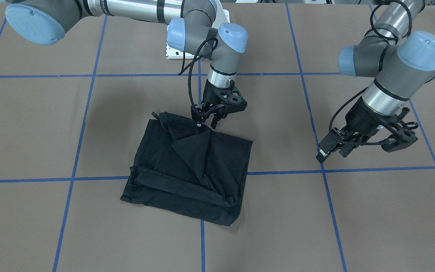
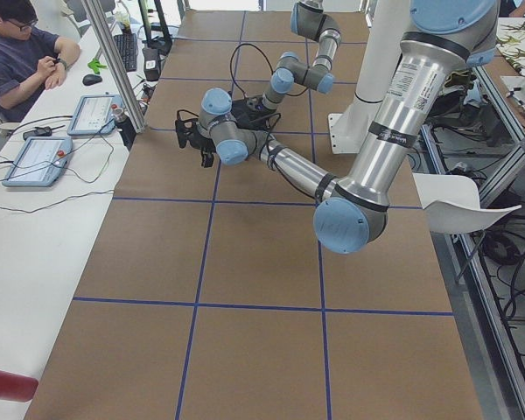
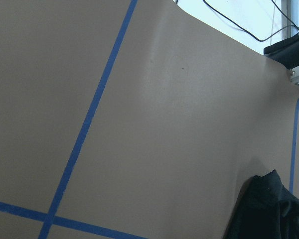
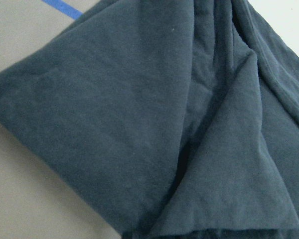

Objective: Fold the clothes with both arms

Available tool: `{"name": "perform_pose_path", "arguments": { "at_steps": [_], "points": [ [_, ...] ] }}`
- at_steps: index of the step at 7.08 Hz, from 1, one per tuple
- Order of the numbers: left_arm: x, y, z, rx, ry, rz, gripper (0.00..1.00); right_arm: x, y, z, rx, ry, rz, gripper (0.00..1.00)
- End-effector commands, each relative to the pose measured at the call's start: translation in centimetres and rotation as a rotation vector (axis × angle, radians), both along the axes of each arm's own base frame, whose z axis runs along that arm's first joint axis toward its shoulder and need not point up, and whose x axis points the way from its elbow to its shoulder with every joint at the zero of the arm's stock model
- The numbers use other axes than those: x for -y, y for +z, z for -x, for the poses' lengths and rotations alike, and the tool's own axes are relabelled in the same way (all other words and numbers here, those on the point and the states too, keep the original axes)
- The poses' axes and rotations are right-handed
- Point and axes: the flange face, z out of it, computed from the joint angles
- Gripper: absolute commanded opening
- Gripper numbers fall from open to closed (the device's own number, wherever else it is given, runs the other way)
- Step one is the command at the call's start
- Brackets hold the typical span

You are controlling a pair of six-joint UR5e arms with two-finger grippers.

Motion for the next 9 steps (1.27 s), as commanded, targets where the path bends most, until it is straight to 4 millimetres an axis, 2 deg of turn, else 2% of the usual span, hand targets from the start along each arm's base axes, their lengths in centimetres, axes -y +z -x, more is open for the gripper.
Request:
{"name": "perform_pose_path", "arguments": {
  "at_steps": [1, 2, 3, 6, 7, 9],
  "points": [
    [0.0, 0.0, 0.0, -0.001, 0.000, -0.001, 1.00, -0.1, -0.7, 0.1, 0.006, -0.003, -0.006, 0.27],
    [-0.1, 0.0, -0.1, -0.001, 0.003, 0.001, 1.00, -0.1, -1.2, 0.1, 0.011, -0.003, -0.008, 0.03],
    [0.0, -0.1, -0.1, -0.002, 0.003, 0.001, 1.00, 0.0, -1.3, -0.1, 0.014, -0.003, -0.010, 0.00],
    [-0.1, -0.3, -0.3, -0.006, 0.001, 0.004, 1.00, 0.2, -1.4, -0.3, 0.018, -0.001, -0.008, 0.00],
    [-0.1, -0.4, -0.3, -0.008, 0.000, 0.003, 1.00, 1.5, -2.2, -1.7, 0.038, 0.013, -0.005, 0.00],
    [0.0, -1.0, -0.5, -0.013, 0.001, -0.004, 1.00, 5.8, -4.2, -7.3, 0.102, -0.011, 0.021, 0.00]
  ]
}}
